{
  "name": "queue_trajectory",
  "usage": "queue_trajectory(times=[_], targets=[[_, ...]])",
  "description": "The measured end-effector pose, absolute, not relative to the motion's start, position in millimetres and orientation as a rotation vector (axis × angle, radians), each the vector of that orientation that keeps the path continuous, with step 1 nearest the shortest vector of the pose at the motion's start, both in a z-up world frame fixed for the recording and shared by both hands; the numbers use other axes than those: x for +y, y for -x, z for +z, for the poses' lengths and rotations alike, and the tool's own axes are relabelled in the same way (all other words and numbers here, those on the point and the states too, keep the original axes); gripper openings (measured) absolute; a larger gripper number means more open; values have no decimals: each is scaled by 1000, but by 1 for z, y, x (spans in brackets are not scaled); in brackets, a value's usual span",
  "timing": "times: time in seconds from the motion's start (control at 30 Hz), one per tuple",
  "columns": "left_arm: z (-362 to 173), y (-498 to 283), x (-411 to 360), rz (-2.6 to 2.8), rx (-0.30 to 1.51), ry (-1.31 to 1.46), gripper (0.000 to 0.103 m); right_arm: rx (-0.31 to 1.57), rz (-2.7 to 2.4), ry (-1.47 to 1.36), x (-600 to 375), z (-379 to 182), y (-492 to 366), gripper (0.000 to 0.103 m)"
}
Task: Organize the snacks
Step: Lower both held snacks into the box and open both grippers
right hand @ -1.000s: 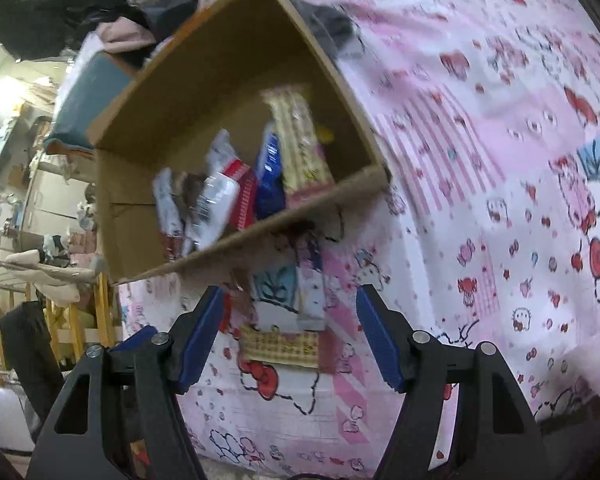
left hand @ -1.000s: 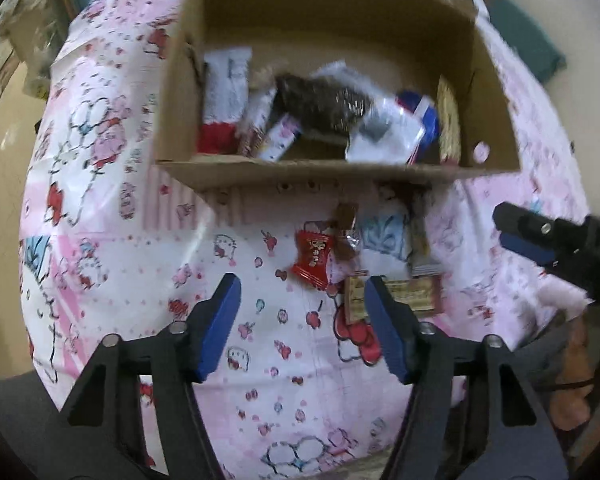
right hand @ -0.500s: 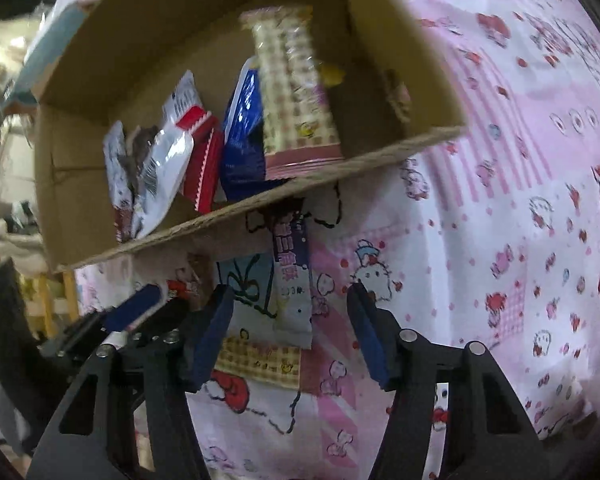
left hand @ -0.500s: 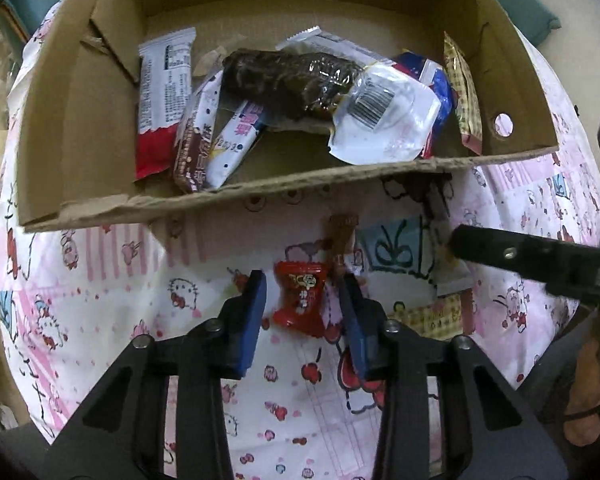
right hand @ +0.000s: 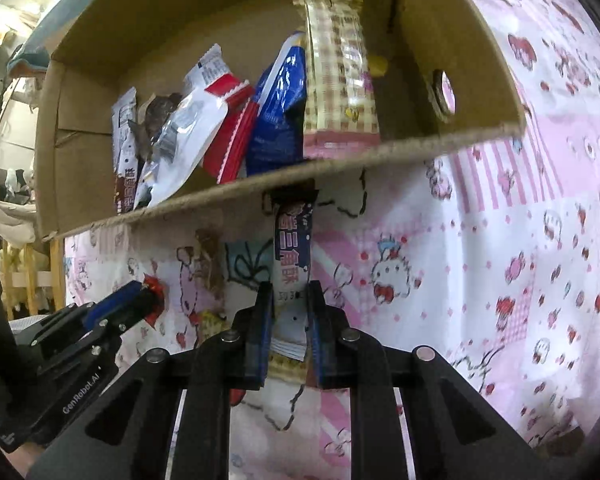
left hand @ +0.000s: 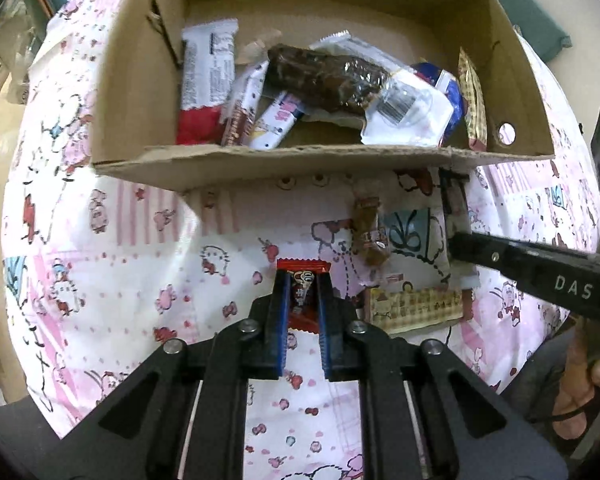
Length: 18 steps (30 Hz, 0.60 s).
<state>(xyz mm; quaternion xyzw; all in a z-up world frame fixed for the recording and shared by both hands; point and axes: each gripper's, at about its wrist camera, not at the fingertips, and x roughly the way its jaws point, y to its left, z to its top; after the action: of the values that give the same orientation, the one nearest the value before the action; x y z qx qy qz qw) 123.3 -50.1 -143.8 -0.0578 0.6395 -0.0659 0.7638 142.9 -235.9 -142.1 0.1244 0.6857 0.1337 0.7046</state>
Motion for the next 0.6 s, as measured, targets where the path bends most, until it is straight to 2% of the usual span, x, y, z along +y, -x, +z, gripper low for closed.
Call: queue_trajectory(times=[0.47,0.6], targets=[[-107,-102,-19,-106,1331,131,10,1471,349,-256,-222,-101,-116,17],[-89,-94,-19,-98,1276,50,10,1443,387,-266,-219,-80,-104,17]])
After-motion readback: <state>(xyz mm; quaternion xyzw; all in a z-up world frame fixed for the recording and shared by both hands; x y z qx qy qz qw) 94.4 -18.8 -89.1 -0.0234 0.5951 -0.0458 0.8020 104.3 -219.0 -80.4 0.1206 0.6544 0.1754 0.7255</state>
